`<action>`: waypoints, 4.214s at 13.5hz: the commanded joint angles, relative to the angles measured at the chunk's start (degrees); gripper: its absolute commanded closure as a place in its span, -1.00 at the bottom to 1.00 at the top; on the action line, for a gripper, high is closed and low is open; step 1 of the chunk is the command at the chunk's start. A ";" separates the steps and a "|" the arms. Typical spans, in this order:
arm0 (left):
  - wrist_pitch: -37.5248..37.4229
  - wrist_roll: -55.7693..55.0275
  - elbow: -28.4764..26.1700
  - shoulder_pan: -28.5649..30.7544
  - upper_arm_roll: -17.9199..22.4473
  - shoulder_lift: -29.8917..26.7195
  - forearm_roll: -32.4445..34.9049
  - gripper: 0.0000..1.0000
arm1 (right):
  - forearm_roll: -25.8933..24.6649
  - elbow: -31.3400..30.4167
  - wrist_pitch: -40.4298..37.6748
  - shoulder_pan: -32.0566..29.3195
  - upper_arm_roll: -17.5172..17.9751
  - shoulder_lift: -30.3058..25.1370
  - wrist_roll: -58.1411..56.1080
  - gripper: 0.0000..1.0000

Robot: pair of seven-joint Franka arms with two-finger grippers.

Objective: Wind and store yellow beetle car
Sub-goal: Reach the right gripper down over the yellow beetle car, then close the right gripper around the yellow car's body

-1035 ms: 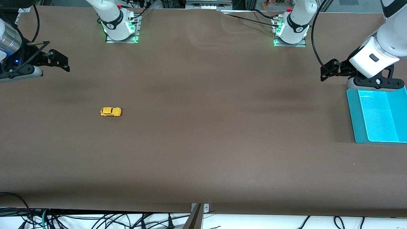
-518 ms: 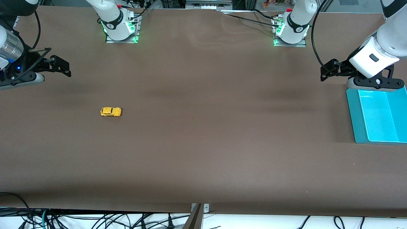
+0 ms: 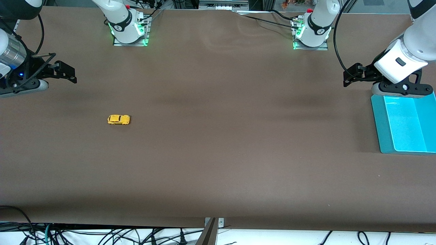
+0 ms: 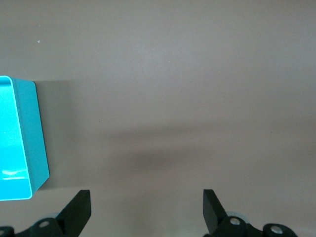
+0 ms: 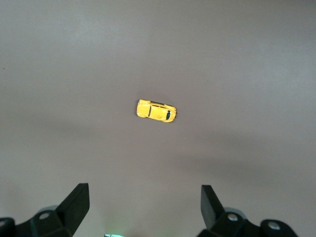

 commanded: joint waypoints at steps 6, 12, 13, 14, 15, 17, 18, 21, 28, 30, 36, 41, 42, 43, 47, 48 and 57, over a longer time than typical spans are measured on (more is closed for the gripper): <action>-1.48 1.13 1.85 0.41 -0.06 0.71 -0.72 -1.00 | -0.67 -2.92 2.98 0.54 -0.20 -0.10 0.09 -1.00; -1.48 1.13 1.85 0.41 0.03 0.71 -0.72 -1.00 | -1.28 -21.28 22.65 0.54 0.59 0.60 -22.37 -1.00; -1.48 1.04 1.85 0.50 -0.06 0.71 -0.72 -1.00 | -1.28 -24.00 25.90 0.54 1.03 0.95 -27.11 -1.00; -1.48 1.13 1.76 0.50 -0.06 0.71 -0.72 -1.00 | -1.37 -26.56 29.59 0.45 1.46 1.56 -32.73 -1.00; -1.48 1.13 1.76 0.50 0.03 0.71 -0.72 -1.00 | -1.29 -28.41 33.54 0.45 1.73 2.96 -39.66 -1.00; -1.57 1.13 1.76 0.50 -0.06 0.71 -0.72 -1.00 | -1.20 -29.57 40.14 0.45 1.64 7.00 -53.98 -1.00; -1.57 1.13 1.76 0.50 -0.06 0.71 -0.72 -1.00 | -1.20 -30.09 42.52 0.54 1.64 8.76 -59.80 -1.00; -1.66 1.22 1.76 0.50 -0.06 0.71 -0.72 -1.00 | -1.20 -32.64 49.55 0.45 1.73 12.46 -71.60 -1.00; -1.84 1.22 1.76 0.50 -0.06 0.71 -0.72 -1.00 | -0.84 -33.70 57.30 -0.43 1.64 18.79 -80.86 -1.00; -1.92 1.22 1.76 0.50 -0.06 0.71 -0.72 -1.00 | -0.84 -33.70 58.80 -0.52 1.64 19.76 -81.48 -1.00; -1.92 1.22 1.85 0.50 -0.06 0.71 -0.72 -1.00 | -0.84 -33.70 60.21 -0.52 1.64 20.82 -81.48 0.32; -1.92 1.22 1.76 0.50 -0.06 0.71 -0.72 -1.00 | -1.28 -33.35 58.81 -0.43 4.00 19.16 -80.52 0.89; -1.92 1.22 1.85 0.50 0.03 0.71 -0.72 -1.00 | -1.20 -33.09 58.28 -0.43 5.50 18.89 -79.90 0.89; -1.92 1.22 1.85 0.50 -0.06 0.71 -0.72 -1.00 | -1.20 -32.74 58.28 -0.34 5.86 18.97 -79.37 0.89; -1.92 1.22 1.85 0.50 -0.06 0.71 -0.72 -1.00 | -1.72 -32.64 58.71 -0.34 7.53 20.29 -76.29 0.88; -1.92 1.22 1.85 0.50 -0.06 0.71 -0.72 -1.00 | -1.81 -32.65 58.80 -0.34 7.53 20.81 -77.07 0.88; -1.92 1.30 1.85 0.50 0.03 0.71 -0.72 -1.00 | -1.81 -33.35 61.97 -2.35 3.84 23.46 -83.93 0.87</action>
